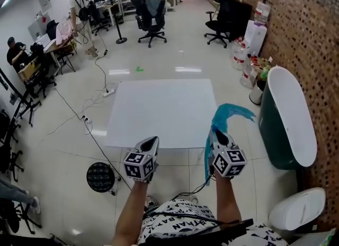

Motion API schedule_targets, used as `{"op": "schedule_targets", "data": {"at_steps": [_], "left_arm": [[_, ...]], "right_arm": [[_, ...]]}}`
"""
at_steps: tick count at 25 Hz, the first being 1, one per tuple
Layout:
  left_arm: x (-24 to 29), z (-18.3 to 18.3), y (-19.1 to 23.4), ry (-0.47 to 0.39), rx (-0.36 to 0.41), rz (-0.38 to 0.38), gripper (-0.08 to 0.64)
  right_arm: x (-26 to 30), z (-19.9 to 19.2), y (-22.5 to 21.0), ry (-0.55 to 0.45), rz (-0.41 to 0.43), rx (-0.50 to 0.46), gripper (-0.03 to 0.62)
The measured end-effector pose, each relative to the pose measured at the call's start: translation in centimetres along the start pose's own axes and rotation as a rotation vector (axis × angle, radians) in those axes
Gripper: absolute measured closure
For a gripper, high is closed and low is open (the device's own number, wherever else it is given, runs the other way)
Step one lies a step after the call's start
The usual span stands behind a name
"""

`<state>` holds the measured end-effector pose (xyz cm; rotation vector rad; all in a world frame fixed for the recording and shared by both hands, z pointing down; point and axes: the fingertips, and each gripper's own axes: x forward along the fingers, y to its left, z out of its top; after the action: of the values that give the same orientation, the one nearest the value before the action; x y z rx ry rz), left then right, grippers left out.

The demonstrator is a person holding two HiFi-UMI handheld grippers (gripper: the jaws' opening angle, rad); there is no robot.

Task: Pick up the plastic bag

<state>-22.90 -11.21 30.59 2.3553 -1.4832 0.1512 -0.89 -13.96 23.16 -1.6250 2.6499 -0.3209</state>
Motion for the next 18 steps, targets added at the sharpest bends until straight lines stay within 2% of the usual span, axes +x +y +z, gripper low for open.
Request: {"op": "schedule_targets", "data": {"at_steps": [6, 10, 14, 18], "left_arm": [[-0.7, 2.0, 1.8, -0.006, 0.026, -0.005, 0.560], [-1.5, 1.7, 2.5, 0.002, 0.048, -0.010, 0.560], [-2.3, 1.7, 3.7, 0.005, 0.054, -0.024, 0.560], [-2.3, 1.2, 4.0, 0.017, 0.048, -0.027, 0.560]], "right_arm": [[3.0, -1.4, 4.6, 0.049, 0.020, -0.044, 0.583], [3.7, -3.0, 6.4, 0.075, 0.027, -0.053, 0.583], [4.0, -2.8, 8.1, 0.080, 0.012, -0.068, 0.583], [3.8, -3.4, 8.2, 0.099, 0.002, -0.065, 0.583]]}}
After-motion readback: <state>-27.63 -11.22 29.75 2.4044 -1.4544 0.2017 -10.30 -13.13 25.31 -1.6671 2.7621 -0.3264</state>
